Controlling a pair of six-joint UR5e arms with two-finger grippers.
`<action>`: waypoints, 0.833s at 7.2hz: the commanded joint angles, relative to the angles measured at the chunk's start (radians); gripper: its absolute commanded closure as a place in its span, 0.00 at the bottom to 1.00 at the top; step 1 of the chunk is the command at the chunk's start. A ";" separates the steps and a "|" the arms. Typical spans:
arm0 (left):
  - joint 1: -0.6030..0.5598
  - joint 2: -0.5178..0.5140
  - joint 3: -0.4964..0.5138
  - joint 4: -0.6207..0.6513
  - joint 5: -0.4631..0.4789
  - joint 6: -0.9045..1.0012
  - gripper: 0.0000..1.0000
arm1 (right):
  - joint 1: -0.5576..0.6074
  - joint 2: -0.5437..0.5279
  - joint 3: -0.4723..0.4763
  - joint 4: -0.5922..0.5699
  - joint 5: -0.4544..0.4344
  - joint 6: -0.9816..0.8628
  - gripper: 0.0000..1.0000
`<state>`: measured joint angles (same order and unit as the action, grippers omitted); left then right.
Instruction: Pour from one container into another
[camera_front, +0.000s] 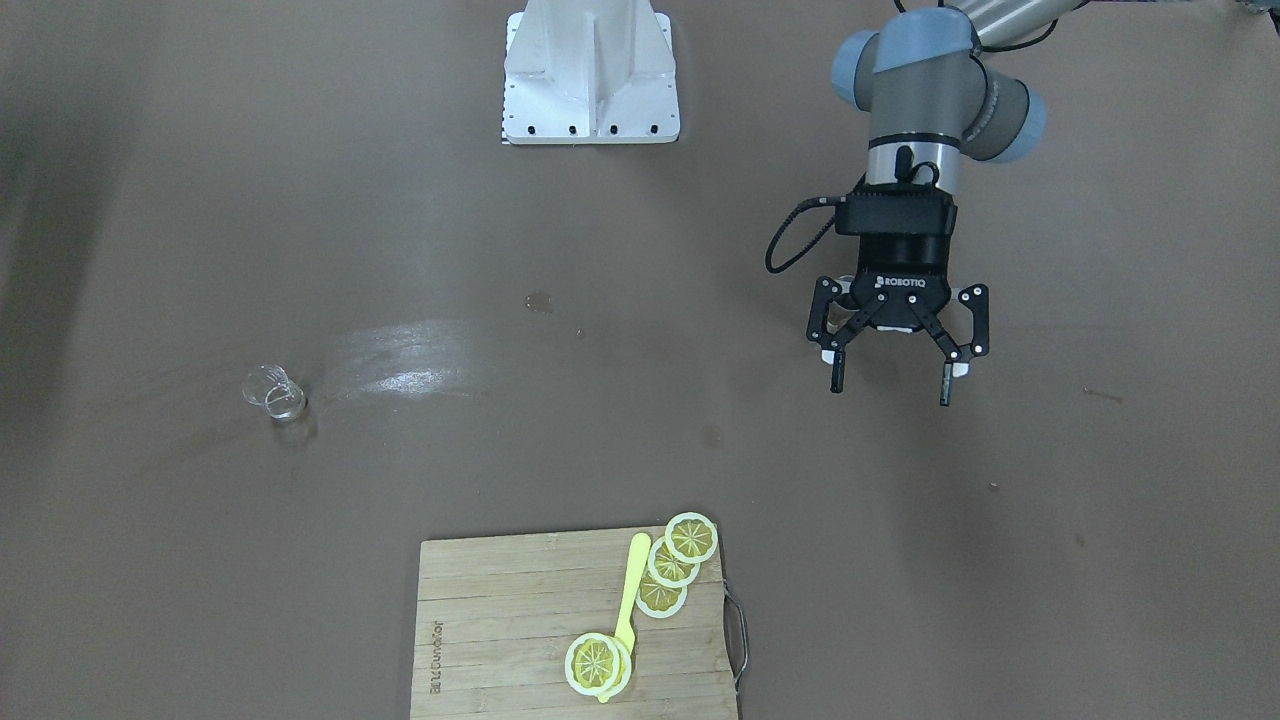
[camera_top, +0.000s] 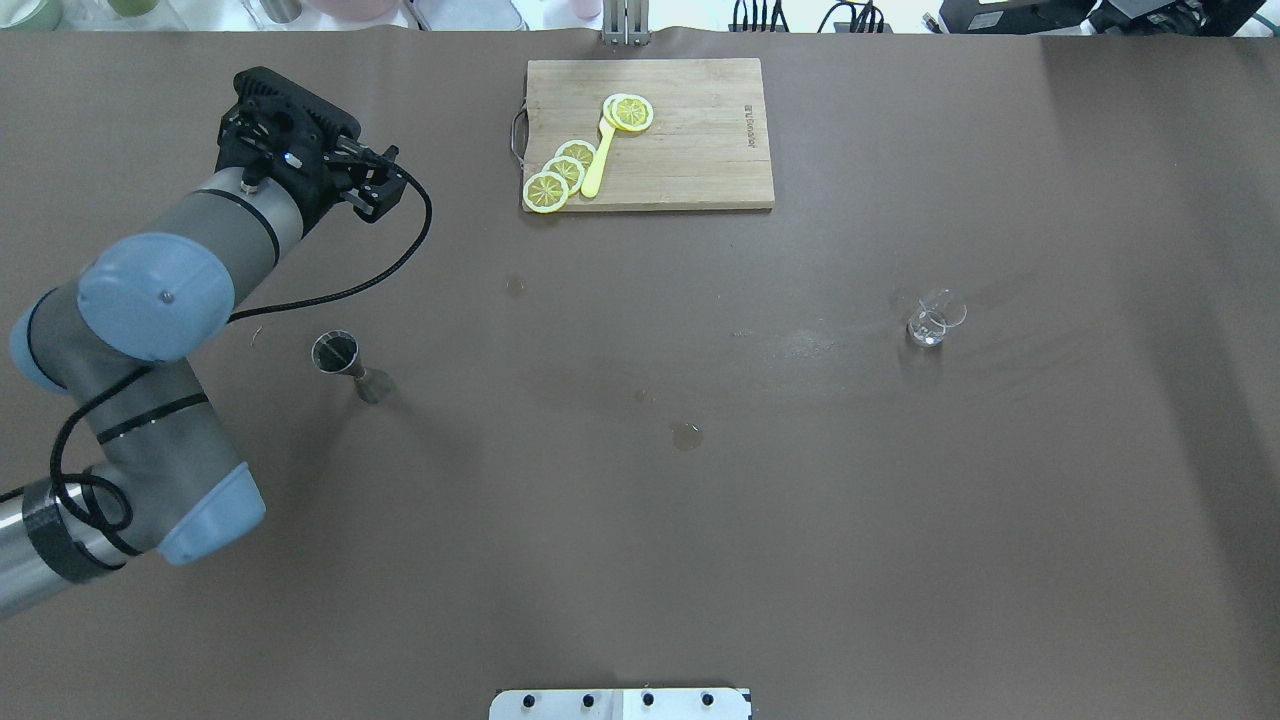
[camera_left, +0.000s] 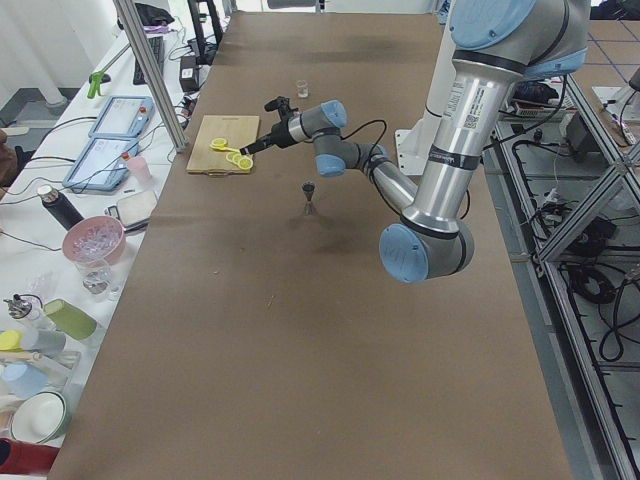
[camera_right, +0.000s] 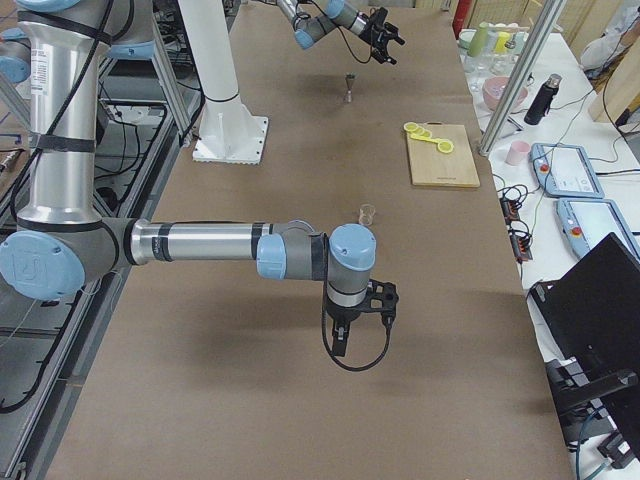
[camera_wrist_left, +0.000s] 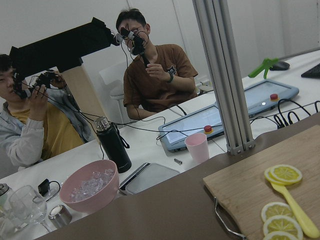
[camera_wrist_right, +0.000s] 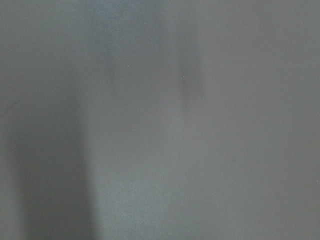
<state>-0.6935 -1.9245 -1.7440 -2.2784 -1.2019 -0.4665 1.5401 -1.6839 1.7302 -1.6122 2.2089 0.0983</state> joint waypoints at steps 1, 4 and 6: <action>-0.180 -0.001 0.099 -0.001 -0.402 0.028 0.01 | 0.000 0.000 -0.001 0.000 -0.005 0.001 0.00; -0.435 0.004 0.280 0.019 -0.793 0.028 0.01 | 0.000 -0.003 -0.001 0.000 -0.005 0.001 0.00; -0.593 0.010 0.403 0.074 -1.118 0.028 0.01 | 0.000 -0.003 -0.001 -0.002 -0.005 0.001 0.00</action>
<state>-1.1800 -1.9178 -1.4138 -2.2451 -2.1247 -0.4388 1.5401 -1.6871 1.7288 -1.6125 2.2043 0.0997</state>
